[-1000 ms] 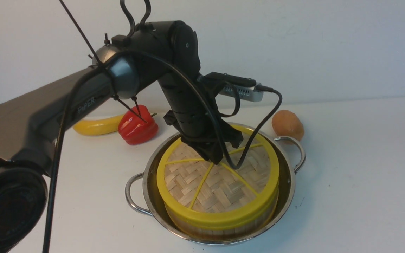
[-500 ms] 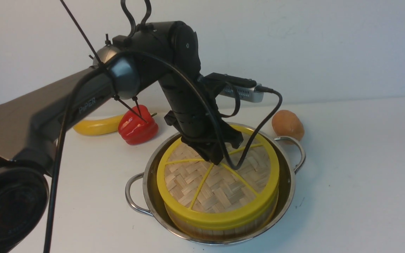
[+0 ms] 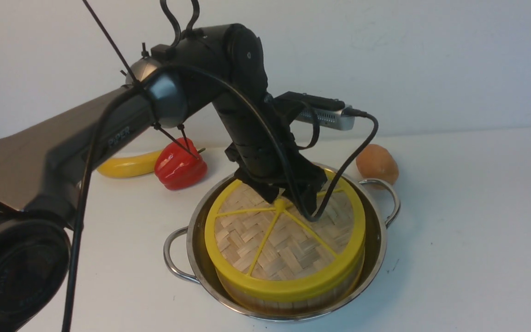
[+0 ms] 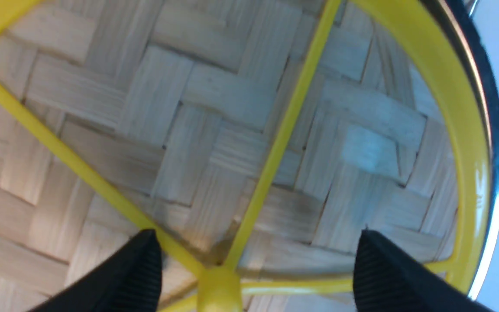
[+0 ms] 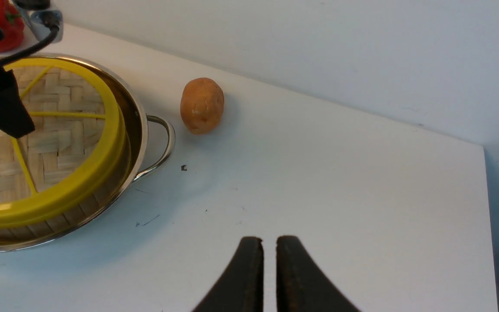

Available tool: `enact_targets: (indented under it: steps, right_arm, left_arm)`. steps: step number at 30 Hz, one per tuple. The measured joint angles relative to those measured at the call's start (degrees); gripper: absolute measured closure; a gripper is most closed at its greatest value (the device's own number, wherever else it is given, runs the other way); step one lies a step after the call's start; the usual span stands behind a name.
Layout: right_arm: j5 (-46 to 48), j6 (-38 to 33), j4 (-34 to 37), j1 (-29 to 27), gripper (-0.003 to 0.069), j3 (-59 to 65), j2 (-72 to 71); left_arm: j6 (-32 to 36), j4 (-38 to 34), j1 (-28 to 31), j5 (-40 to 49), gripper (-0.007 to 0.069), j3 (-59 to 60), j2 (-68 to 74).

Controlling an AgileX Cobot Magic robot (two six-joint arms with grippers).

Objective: Place the steamer in the pot on the white table, and put the lid on the steamer.

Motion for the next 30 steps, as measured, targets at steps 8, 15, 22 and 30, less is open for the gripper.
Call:
enact_targets:
  steps: [8,15,22,30]
  right_arm:
    - [0.00,0.00,-0.17,0.00,0.0579,0.07,0.00]
    - [0.00,0.00,-2.99,0.00,0.0571,0.32,-0.29]
    - [-0.90,0.00,-8.52,0.25,0.0568,7.97,-8.10]
    - [-6.02,1.03,-13.58,0.25,0.0659,18.60,-19.98]
  left_arm:
    - [0.02,4.31,-0.06,-0.83,0.0206,-6.57,-10.13]
    - [-1.00,19.11,-0.12,-0.78,0.0582,-6.38,-21.54]
    - [-0.59,23.95,-0.12,-1.23,0.0648,9.42,-37.14]
    - [-5.57,24.42,-0.12,-22.25,0.0645,43.37,-58.71]
